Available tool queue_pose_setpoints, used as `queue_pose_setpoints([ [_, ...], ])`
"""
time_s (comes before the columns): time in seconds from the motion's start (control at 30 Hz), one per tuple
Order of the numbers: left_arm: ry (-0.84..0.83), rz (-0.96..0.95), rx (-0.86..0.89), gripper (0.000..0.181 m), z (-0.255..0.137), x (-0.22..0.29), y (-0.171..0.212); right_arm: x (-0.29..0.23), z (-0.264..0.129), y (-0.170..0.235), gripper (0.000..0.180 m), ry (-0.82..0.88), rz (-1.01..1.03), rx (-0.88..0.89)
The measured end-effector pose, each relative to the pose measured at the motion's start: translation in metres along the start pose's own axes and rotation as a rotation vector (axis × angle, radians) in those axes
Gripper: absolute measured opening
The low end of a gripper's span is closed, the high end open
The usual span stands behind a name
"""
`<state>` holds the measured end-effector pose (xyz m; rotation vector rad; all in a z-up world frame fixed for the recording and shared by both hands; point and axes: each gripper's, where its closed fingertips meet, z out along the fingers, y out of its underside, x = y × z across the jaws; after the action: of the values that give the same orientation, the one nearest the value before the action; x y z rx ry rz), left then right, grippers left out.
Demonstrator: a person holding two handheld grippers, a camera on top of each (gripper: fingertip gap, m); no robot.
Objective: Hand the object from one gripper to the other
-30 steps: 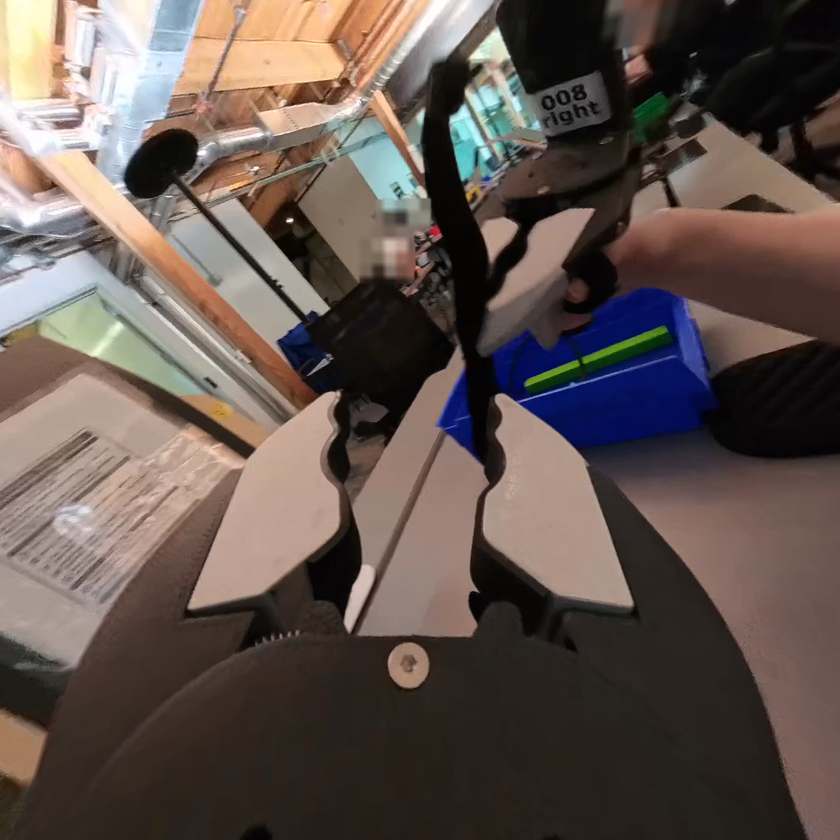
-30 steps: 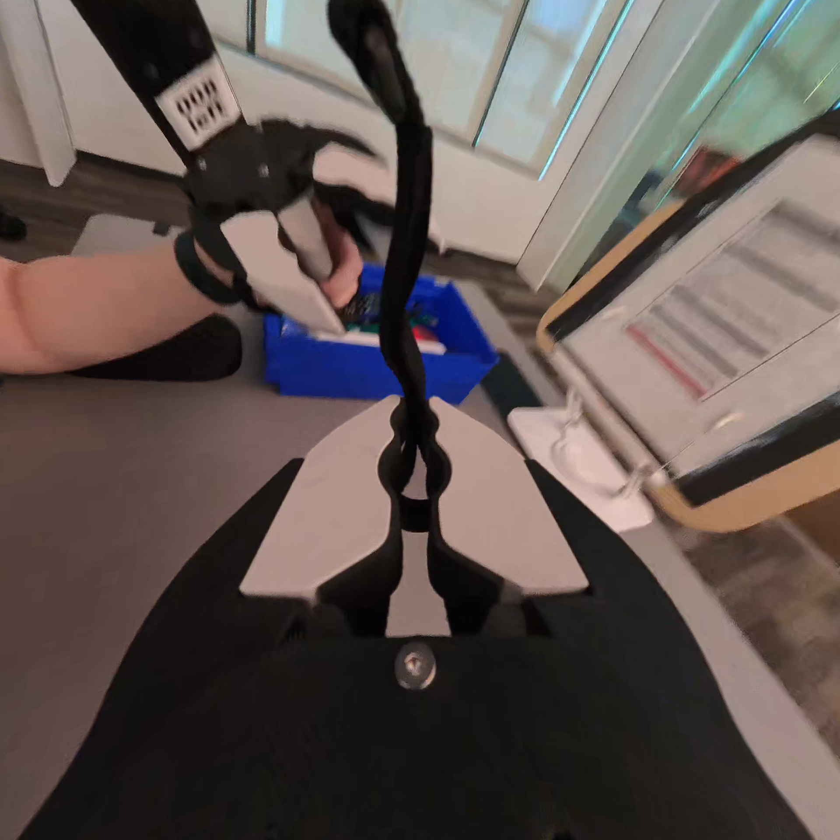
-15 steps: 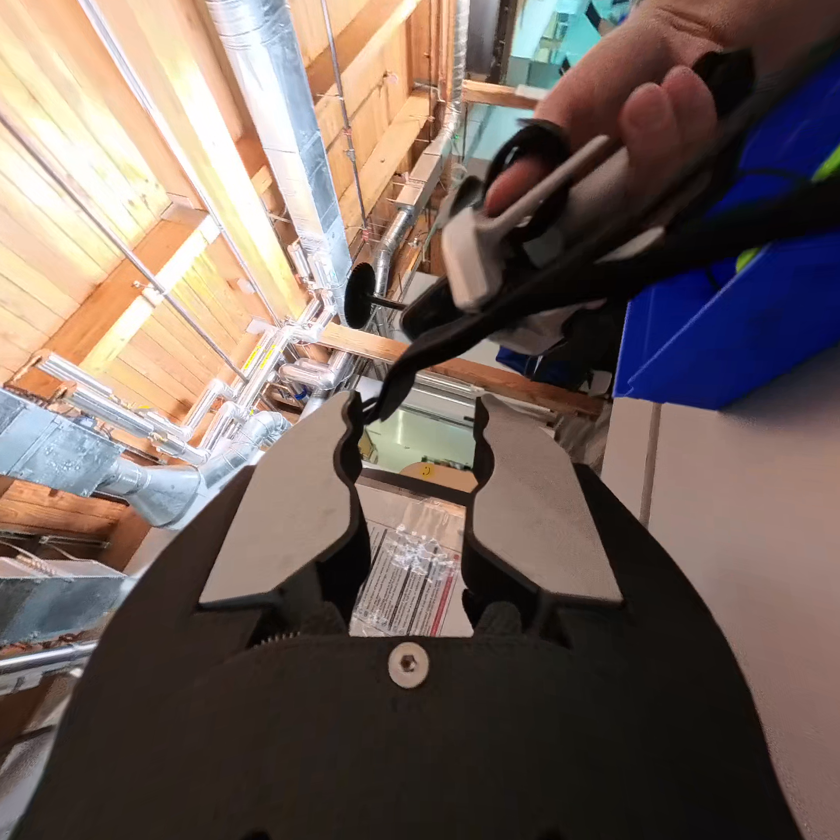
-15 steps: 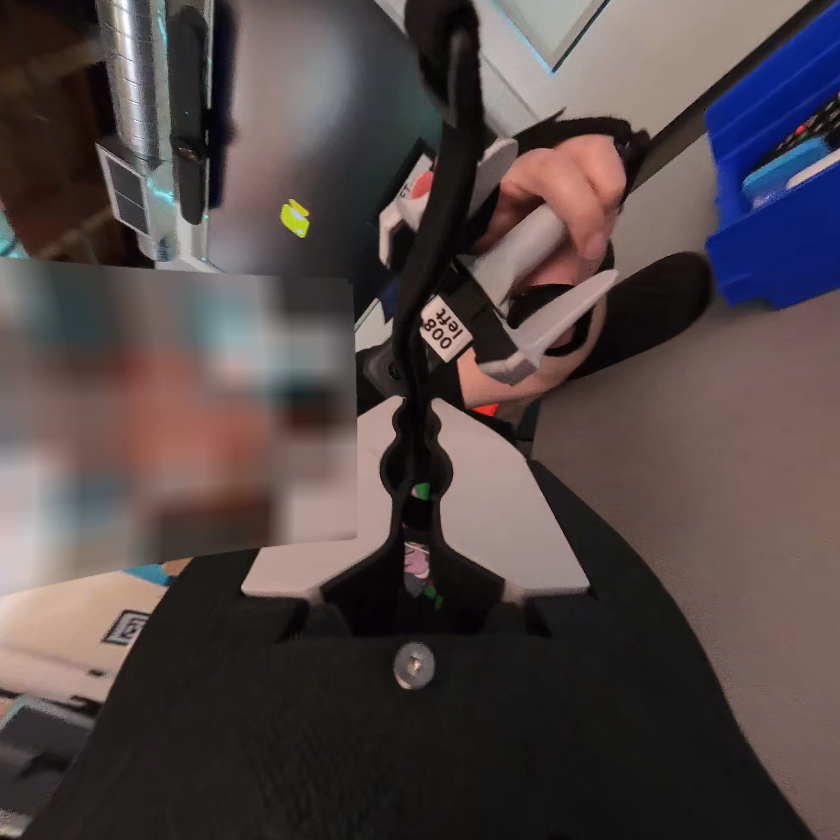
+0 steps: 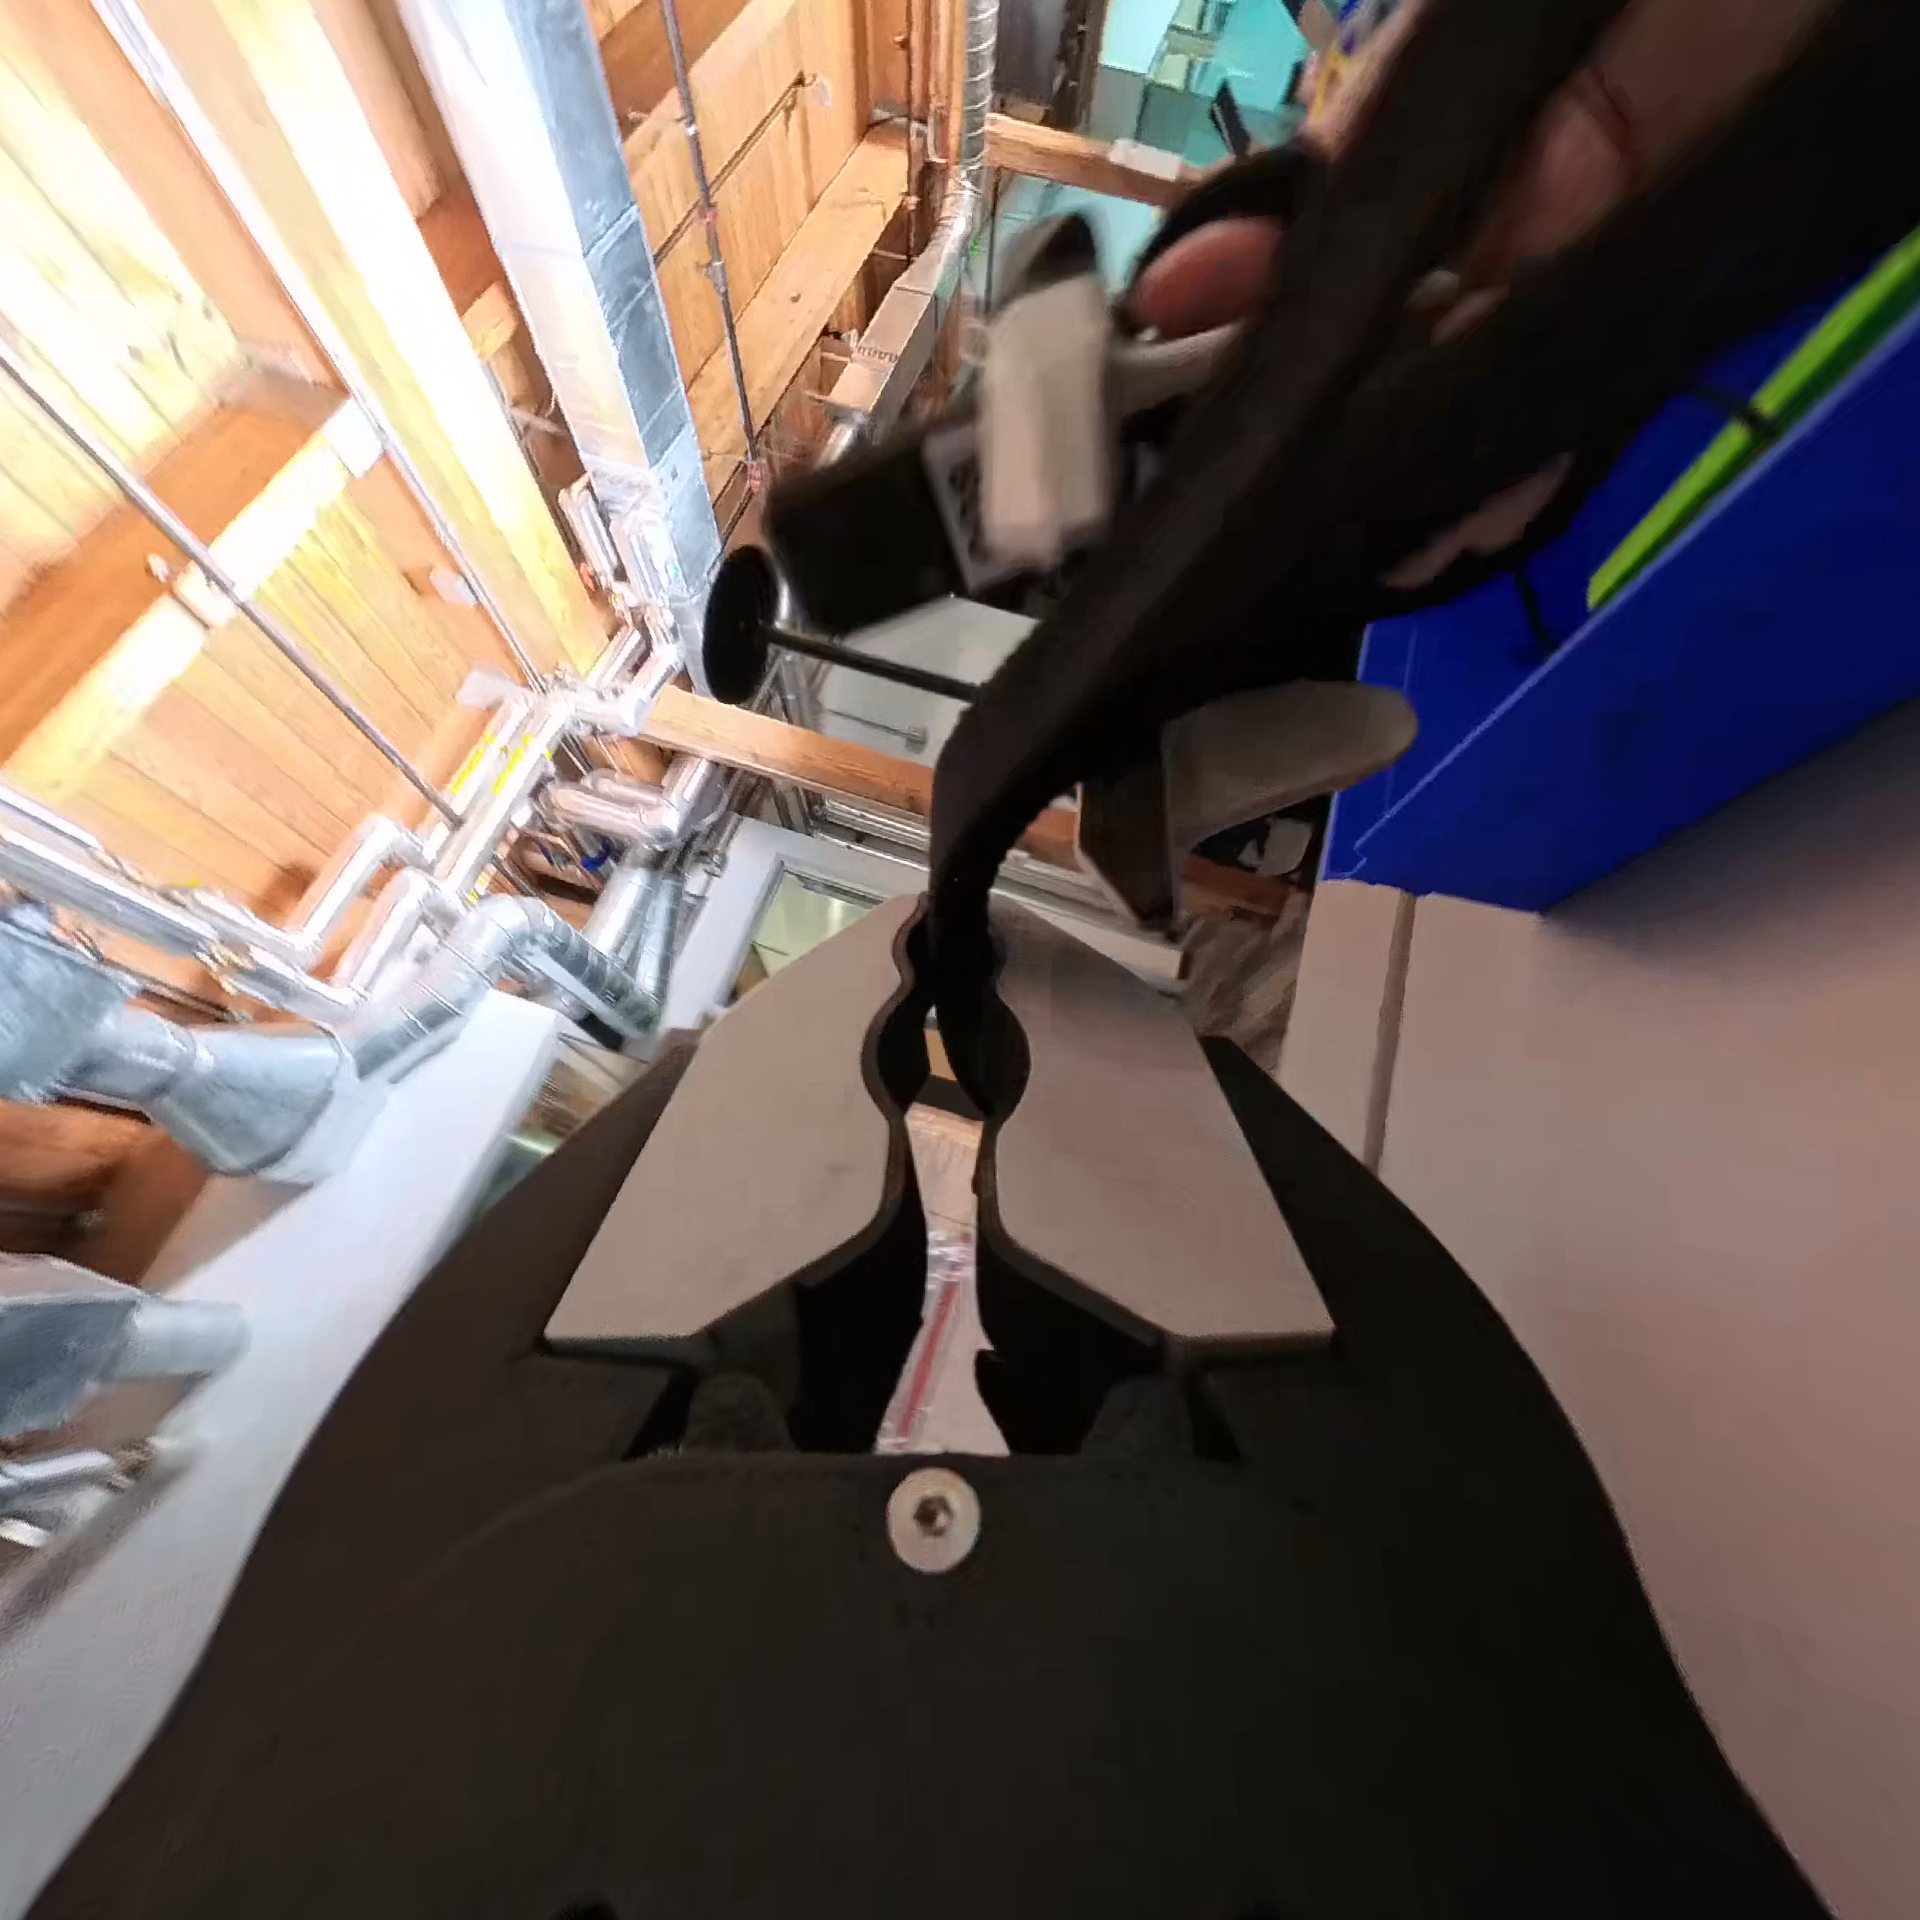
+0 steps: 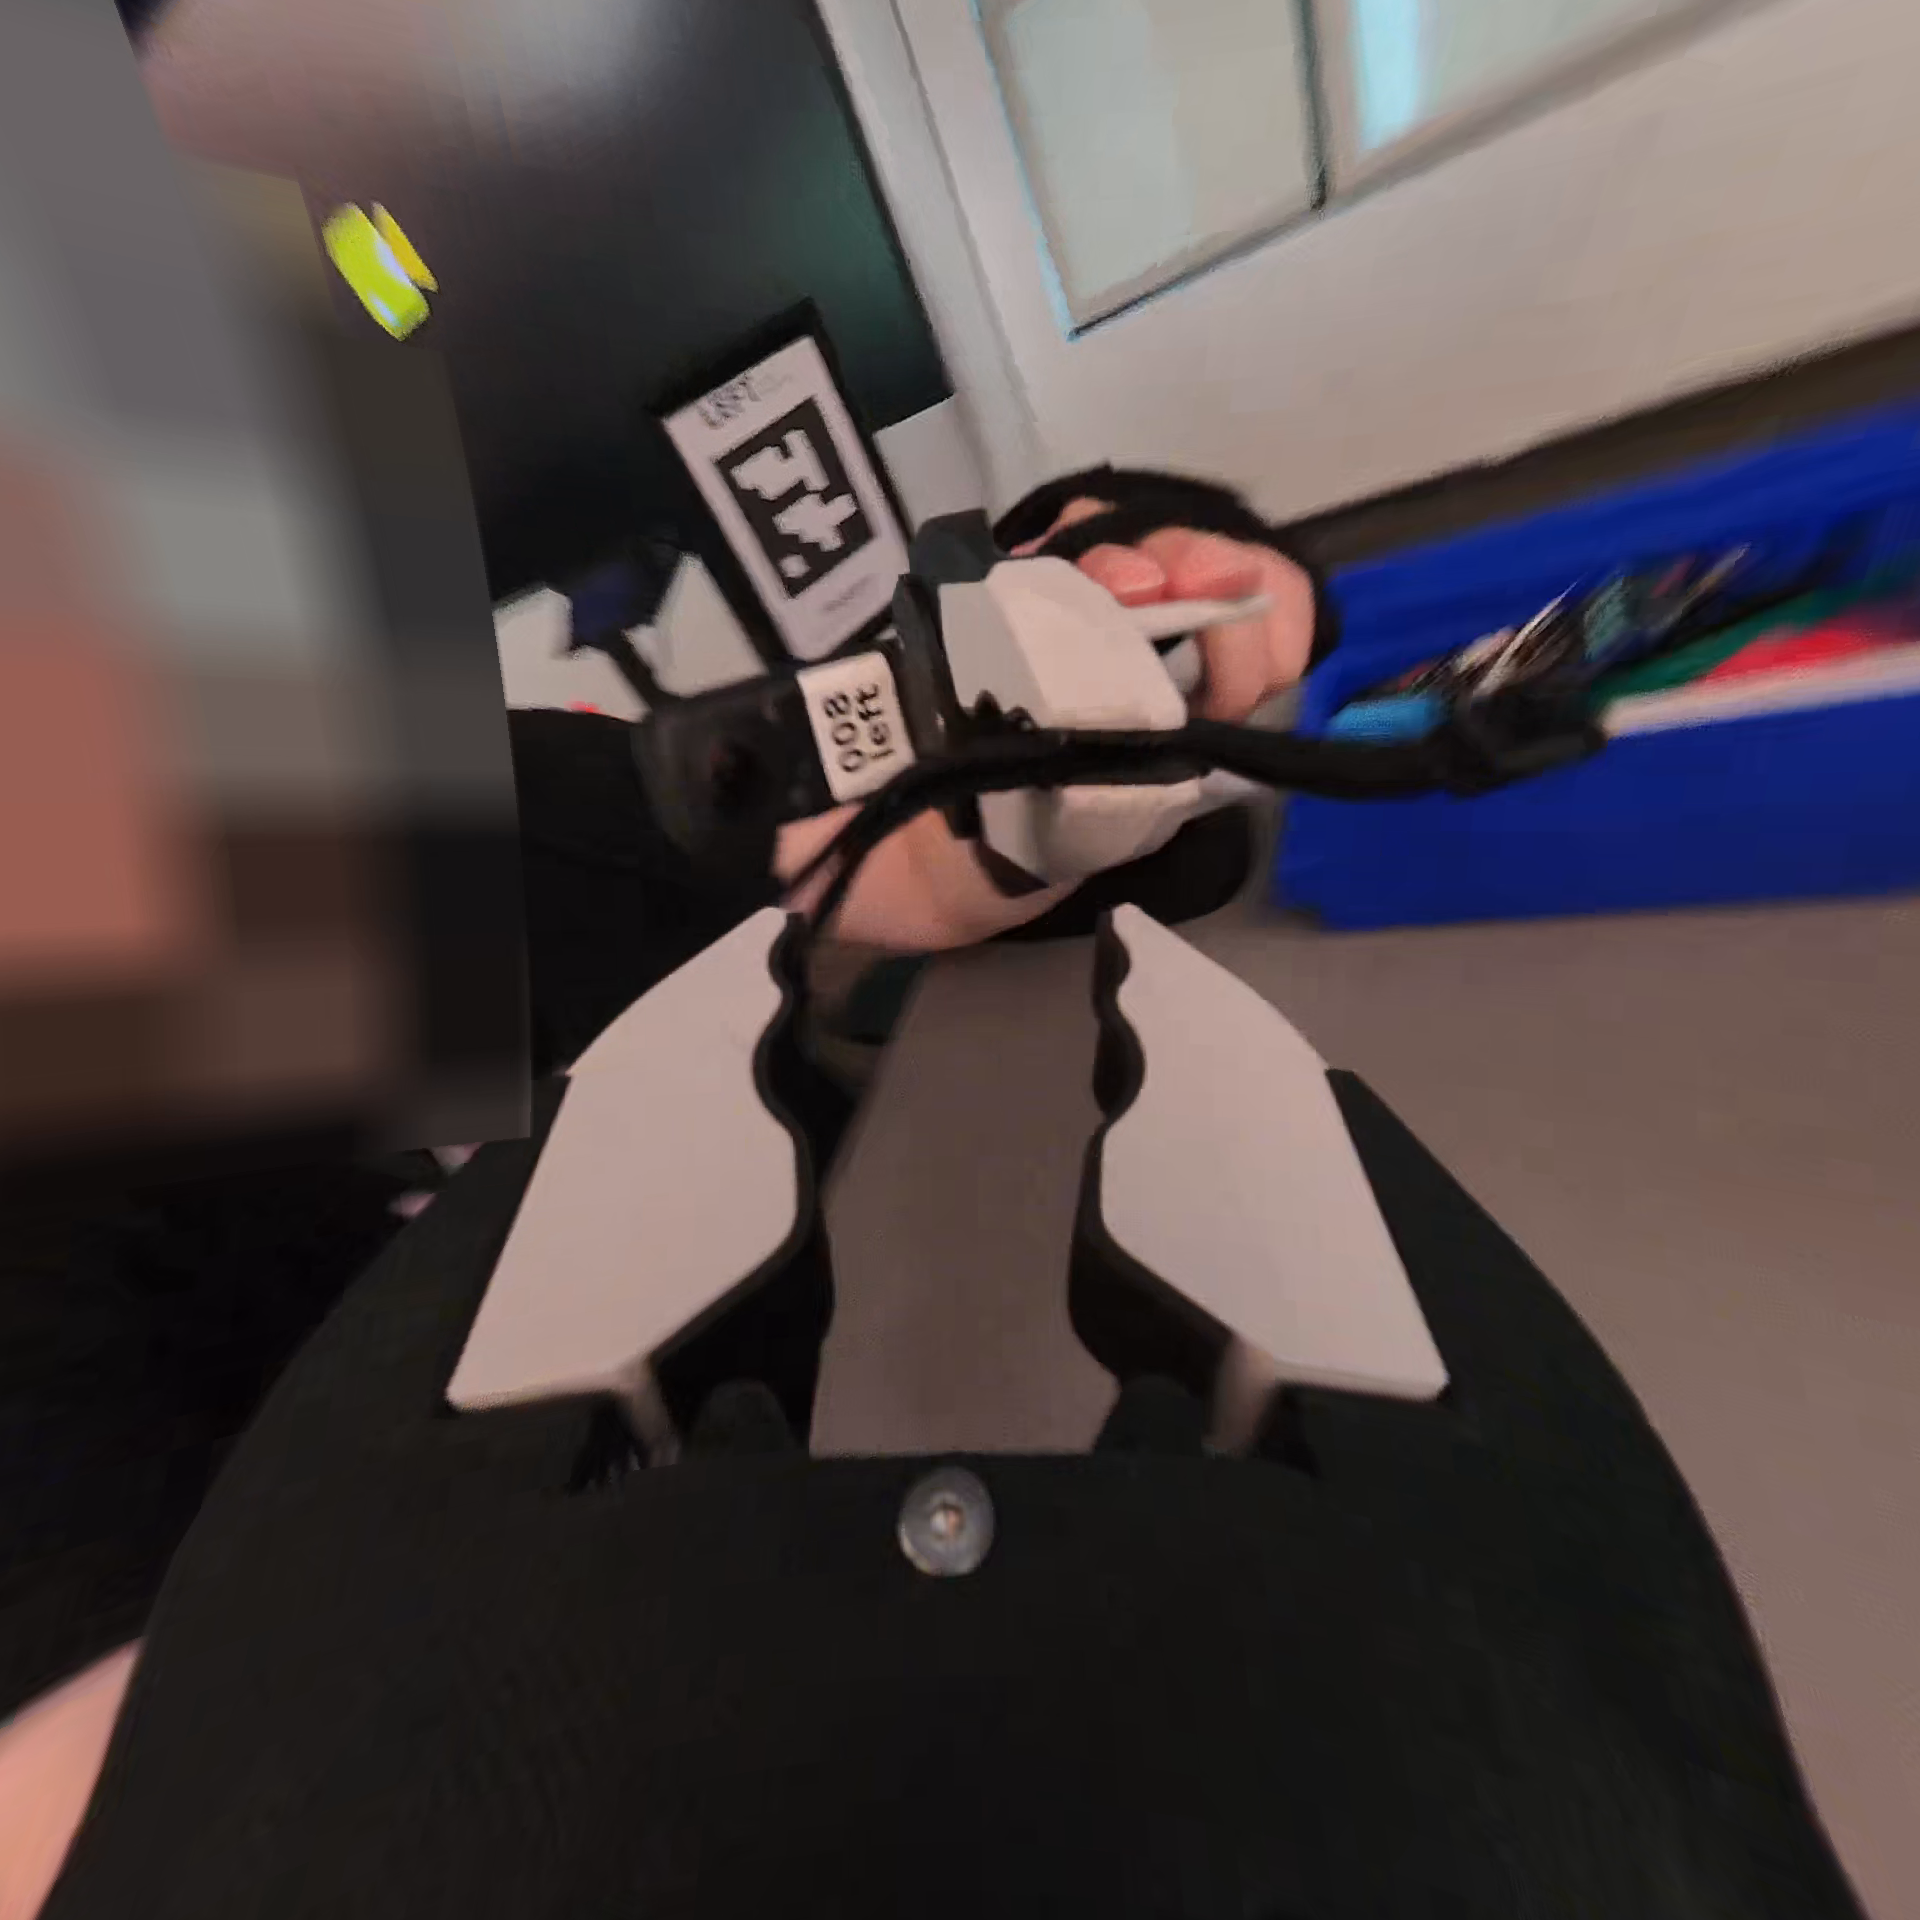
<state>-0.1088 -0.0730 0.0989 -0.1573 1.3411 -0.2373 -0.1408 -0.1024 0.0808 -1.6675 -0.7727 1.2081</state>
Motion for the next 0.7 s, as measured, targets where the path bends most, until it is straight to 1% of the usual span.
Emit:
queue_pose_setpoints([
  [0.03, -0.003, -0.069, 0.002, 0.004, -0.001, -0.006, 0.001, 0.0, -0.004, -0.005, 0.057, 0.064, -0.152, 0.02],
  [0.07, -0.002, -0.149, 0.001, 0.004, -0.002, -0.013, 0.003, -0.002, -0.007, -0.011, 0.059, 0.119, -0.307, 0.04],
  [0.13, 0.013, -0.351, 0.012, 0.004, -0.002, -0.025, 0.006, -0.013, -0.012, -0.021, 0.058, 0.193, -0.59, 0.103],
  [0.17, 0.018, -0.461, 0.034, 0.004, -0.003, -0.031, 0.006, -0.02, -0.014, -0.024, 0.056, 0.223, -0.7, 0.138],
  [0.23, 0.037, -0.693, 0.089, 0.004, -0.005, -0.043, 0.003, -0.029, -0.018, -0.035, 0.048, 0.308, -0.899, 0.21],
  [0.3, 0.104, -0.94, 0.136, 0.004, -0.005, -0.05, 0.0, -0.026, -0.024, -0.051, 0.04, 0.467, -1.032, 0.241],
  [0.33, 0.16, -1.054, 0.144, 0.004, -0.005, -0.05, -0.002, -0.023, -0.027, -0.058, 0.04, 0.57, -1.11, 0.227],
  [0.4, 0.262, -1.251, 0.146, 0.004, -0.005, -0.048, -0.002, -0.022, -0.024, -0.059, 0.041, 0.737, -1.348, 0.128],
  [0.47, 0.331, -1.418, 0.139, 0.004, -0.006, -0.049, 0.001, -0.007, -0.019, -0.05, 0.043, 0.9, -1.547, -0.11],
  [0.5, 0.383, -1.495, 0.139, 0.004, -0.008, -0.048, 0.002, 0.004, -0.018, -0.045, 0.044, 0.966, -1.614, -0.241],
  [0.53, 0.446, -1.572, 0.143, 0.004, -0.01, -0.047, 0.0, 0.012, -0.017, -0.042, 0.045, 1.02, -1.674, -0.334],
  [0.57, 0.507, -1.653, 0.151, 0.004, -0.012, -0.047, -0.001, 0.017, -0.015, -0.041, 0.046, 1.055, -1.728, -0.38],
  [0.63, 0.593, -1.811, 0.19, 0.004, -0.016, -0.051, -0.002, 0.023, -0.006, -0.038, 0.046, 1.056, -1.788, -0.383],
  [0.7, 0.611, -1.913, 0.201, 0.004, -0.015, -0.051, 0.003, 0.03, 0.001, -0.036, 0.046, 1.069, -1.835, -0.372],
])
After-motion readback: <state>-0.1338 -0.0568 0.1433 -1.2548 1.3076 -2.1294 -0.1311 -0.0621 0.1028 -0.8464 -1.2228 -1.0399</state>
